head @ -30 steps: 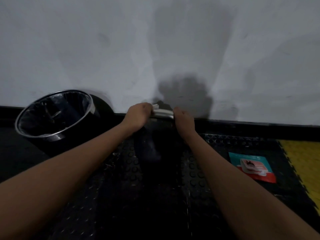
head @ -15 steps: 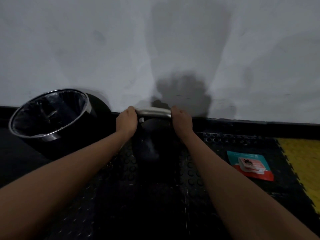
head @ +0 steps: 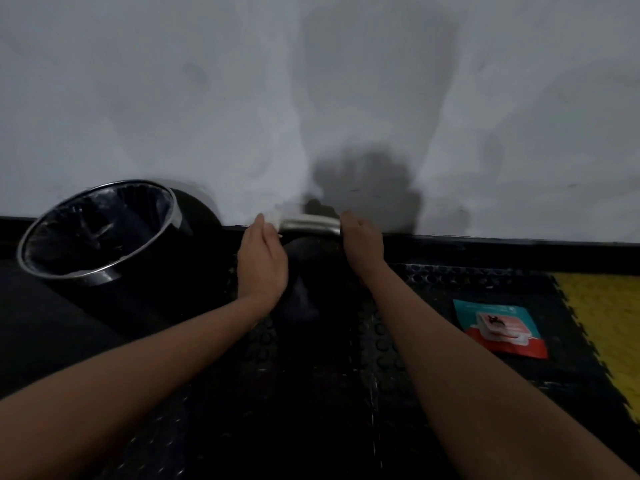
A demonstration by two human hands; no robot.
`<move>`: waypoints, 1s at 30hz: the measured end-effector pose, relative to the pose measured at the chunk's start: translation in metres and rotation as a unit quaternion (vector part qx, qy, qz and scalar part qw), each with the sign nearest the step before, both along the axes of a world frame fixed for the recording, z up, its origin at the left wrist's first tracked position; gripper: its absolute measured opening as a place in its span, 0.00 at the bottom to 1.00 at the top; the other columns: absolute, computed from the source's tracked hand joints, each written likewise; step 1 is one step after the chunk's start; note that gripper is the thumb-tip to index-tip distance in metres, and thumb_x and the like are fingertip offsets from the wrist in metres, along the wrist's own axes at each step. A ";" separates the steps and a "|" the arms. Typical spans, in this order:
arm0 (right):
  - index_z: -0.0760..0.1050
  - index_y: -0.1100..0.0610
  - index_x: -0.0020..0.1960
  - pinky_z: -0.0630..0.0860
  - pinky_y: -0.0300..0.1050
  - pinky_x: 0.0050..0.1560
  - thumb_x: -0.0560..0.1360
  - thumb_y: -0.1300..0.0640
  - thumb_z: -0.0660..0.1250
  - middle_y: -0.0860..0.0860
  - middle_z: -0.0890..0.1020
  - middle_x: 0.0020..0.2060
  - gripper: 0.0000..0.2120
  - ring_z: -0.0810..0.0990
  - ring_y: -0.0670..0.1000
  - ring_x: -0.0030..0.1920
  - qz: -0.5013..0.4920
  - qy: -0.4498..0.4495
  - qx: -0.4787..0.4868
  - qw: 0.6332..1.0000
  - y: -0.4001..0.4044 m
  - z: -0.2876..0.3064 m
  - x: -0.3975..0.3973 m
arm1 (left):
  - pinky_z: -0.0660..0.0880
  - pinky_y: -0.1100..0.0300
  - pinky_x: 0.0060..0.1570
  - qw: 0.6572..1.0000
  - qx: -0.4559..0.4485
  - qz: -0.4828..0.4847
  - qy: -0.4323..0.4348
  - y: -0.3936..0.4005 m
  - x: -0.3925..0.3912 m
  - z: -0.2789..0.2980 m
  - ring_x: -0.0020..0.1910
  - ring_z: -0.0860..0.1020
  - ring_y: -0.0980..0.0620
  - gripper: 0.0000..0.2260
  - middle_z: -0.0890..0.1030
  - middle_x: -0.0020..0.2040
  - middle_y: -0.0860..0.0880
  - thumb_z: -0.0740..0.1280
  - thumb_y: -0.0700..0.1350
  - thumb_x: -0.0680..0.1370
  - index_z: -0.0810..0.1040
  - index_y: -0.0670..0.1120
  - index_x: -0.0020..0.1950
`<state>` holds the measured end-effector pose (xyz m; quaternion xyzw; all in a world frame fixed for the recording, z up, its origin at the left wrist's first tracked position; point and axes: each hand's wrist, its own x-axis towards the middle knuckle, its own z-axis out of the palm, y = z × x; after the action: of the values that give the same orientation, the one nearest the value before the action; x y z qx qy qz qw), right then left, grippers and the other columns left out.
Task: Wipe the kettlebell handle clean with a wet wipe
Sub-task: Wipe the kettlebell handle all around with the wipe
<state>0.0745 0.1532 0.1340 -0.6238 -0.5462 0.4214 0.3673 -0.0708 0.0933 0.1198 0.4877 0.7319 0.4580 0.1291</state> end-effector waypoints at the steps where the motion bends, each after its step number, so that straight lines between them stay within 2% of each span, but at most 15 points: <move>1: 0.72 0.57 0.41 0.73 0.49 0.48 0.78 0.49 0.55 0.64 0.80 0.48 0.15 0.77 0.58 0.45 -0.005 0.002 0.006 1.000 0.000 0.000 -0.001 | 0.64 0.57 0.68 0.999 -0.033 0.024 -0.034 0.002 -0.001 0.006 0.68 0.72 0.43 0.20 0.76 0.67 0.41 0.51 0.48 0.84 0.75 0.39 0.66; 2: 0.72 0.57 0.39 0.73 0.51 0.49 0.78 0.49 0.55 0.64 0.80 0.48 0.16 0.78 0.59 0.46 -0.011 -0.001 0.008 1.000 -0.001 0.000 -0.002 | 0.66 0.56 0.64 0.994 -0.075 0.042 -0.062 0.005 -0.004 0.011 0.65 0.73 0.40 0.20 0.78 0.63 0.39 0.50 0.49 0.84 0.78 0.39 0.61; 4: 0.72 0.54 0.35 0.69 0.50 0.49 0.79 0.49 0.54 0.65 0.80 0.49 0.17 0.77 0.62 0.51 -0.018 -0.017 0.016 1.000 0.002 -0.003 -0.004 | 0.68 0.53 0.62 0.978 -0.161 0.058 -0.120 0.018 -0.018 0.016 0.62 0.74 0.38 0.23 0.77 0.62 0.36 0.50 0.51 0.83 0.78 0.38 0.59; 6: 0.75 0.57 0.37 0.68 0.49 0.49 0.79 0.49 0.54 0.66 0.80 0.50 0.19 0.77 0.62 0.52 -0.015 -0.032 0.013 0.999 0.001 -0.002 -0.005 | 0.71 0.50 0.59 0.960 -0.203 0.022 -0.194 0.031 -0.032 0.023 0.57 0.76 0.39 0.22 0.78 0.62 0.35 0.53 0.52 0.80 0.79 0.38 0.55; 7: 0.76 0.58 0.39 0.69 0.49 0.49 0.79 0.48 0.54 0.66 0.80 0.50 0.20 0.77 0.62 0.51 -0.015 -0.025 0.012 0.999 -0.001 0.001 -0.006 | 0.73 0.50 0.55 0.959 -0.209 -0.004 -0.191 0.035 -0.035 0.026 0.53 0.77 0.40 0.19 0.78 0.60 0.34 0.54 0.51 0.79 0.79 0.39 0.52; 9: 0.73 0.55 0.34 0.70 0.50 0.48 0.78 0.46 0.54 0.66 0.80 0.47 0.19 0.78 0.62 0.50 -0.019 -0.023 0.018 0.999 0.000 0.000 -0.004 | 0.71 0.52 0.52 0.972 -0.206 -0.071 -0.086 0.043 -0.032 0.033 0.53 0.76 0.40 0.13 0.78 0.58 0.35 0.55 0.44 0.81 0.76 0.39 0.53; 10: 0.70 0.54 0.32 0.69 0.49 0.46 0.77 0.47 0.54 0.65 0.80 0.48 0.19 0.78 0.62 0.50 -0.014 -0.029 0.017 0.999 0.000 0.001 -0.003 | 0.69 0.52 0.52 0.982 -0.161 -0.093 -0.040 0.044 -0.029 0.033 0.54 0.76 0.39 0.11 0.78 0.56 0.36 0.56 0.41 0.81 0.76 0.39 0.53; 13: 0.65 0.50 0.32 0.72 0.47 0.46 0.79 0.50 0.55 0.64 0.80 0.51 0.17 0.77 0.62 0.53 -0.010 -0.020 0.004 1.000 0.001 0.000 0.003 | 0.70 0.53 0.49 0.972 -0.038 -0.191 0.134 0.036 -0.014 0.028 0.48 0.77 0.41 0.14 0.80 0.46 0.42 0.54 0.46 0.83 0.76 0.42 0.47; 16: 0.66 0.51 0.32 0.74 0.47 0.49 0.79 0.50 0.55 0.64 0.80 0.50 0.17 0.77 0.62 0.53 -0.014 -0.021 0.006 1.000 0.001 -0.001 0.002 | 0.72 0.54 0.55 0.964 0.064 -0.189 0.175 0.024 -0.013 0.009 0.51 0.77 0.48 0.16 0.80 0.50 0.48 0.52 0.49 0.85 0.78 0.46 0.55; 19: 0.65 0.51 0.32 0.74 0.47 0.49 0.79 0.51 0.55 0.65 0.79 0.50 0.17 0.77 0.62 0.53 -0.009 -0.022 0.009 1.000 0.002 -0.003 0.001 | 0.64 0.65 0.67 0.980 0.083 -0.140 0.113 0.013 -0.017 -0.006 0.63 0.73 0.50 0.16 0.77 0.62 0.46 0.52 0.46 0.85 0.73 0.42 0.66; 21: 0.65 0.51 0.32 0.74 0.48 0.50 0.79 0.51 0.54 0.65 0.79 0.50 0.17 0.77 0.63 0.52 -0.009 -0.021 0.008 1.000 0.003 -0.002 0.001 | 0.60 0.71 0.66 0.996 0.045 -0.065 0.044 0.006 -0.019 -0.016 0.66 0.71 0.50 0.18 0.75 0.66 0.45 0.51 0.47 0.85 0.72 0.41 0.68; 23: 0.65 0.51 0.32 0.74 0.48 0.50 0.79 0.51 0.54 0.65 0.79 0.50 0.17 0.77 0.63 0.52 -0.013 -0.023 0.008 1.000 0.004 -0.003 0.001 | 0.66 0.63 0.61 0.999 -0.036 -0.008 -0.026 0.000 -0.017 -0.022 0.63 0.74 0.44 0.18 0.79 0.60 0.43 0.50 0.47 0.85 0.77 0.43 0.60; 25: 0.65 0.51 0.32 0.75 0.48 0.50 0.78 0.50 0.54 0.64 0.80 0.49 0.17 0.77 0.62 0.52 -0.013 -0.024 0.004 1.000 0.005 -0.005 0.000 | 0.66 0.55 0.52 0.989 -0.122 0.028 -0.075 0.003 -0.018 -0.020 0.57 0.76 0.40 0.16 0.79 0.53 0.39 0.49 0.45 0.83 0.75 0.42 0.48; 26: 0.66 0.50 0.32 0.75 0.48 0.50 0.78 0.49 0.55 0.64 0.80 0.49 0.16 0.78 0.62 0.51 -0.013 -0.020 0.003 1.000 0.005 -0.005 -0.001 | 0.66 0.53 0.53 0.983 -0.149 0.040 -0.097 0.005 -0.019 -0.016 0.57 0.75 0.38 0.16 0.79 0.55 0.37 0.49 0.44 0.83 0.75 0.41 0.48; 30: 0.67 0.51 0.32 0.73 0.47 0.46 0.78 0.49 0.55 0.63 0.80 0.48 0.16 0.78 0.62 0.51 -0.018 -0.016 -0.004 1.000 0.006 -0.005 -0.001 | 0.66 0.52 0.64 0.959 -0.189 0.126 -0.169 0.019 -0.011 0.001 0.66 0.71 0.35 0.21 0.74 0.66 0.33 0.50 0.45 0.84 0.74 0.32 0.64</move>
<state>0.0737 0.1591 0.1289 -0.6418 -0.5386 0.4070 0.3638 -0.0815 0.1126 0.1211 0.2737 0.8281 0.3994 0.2824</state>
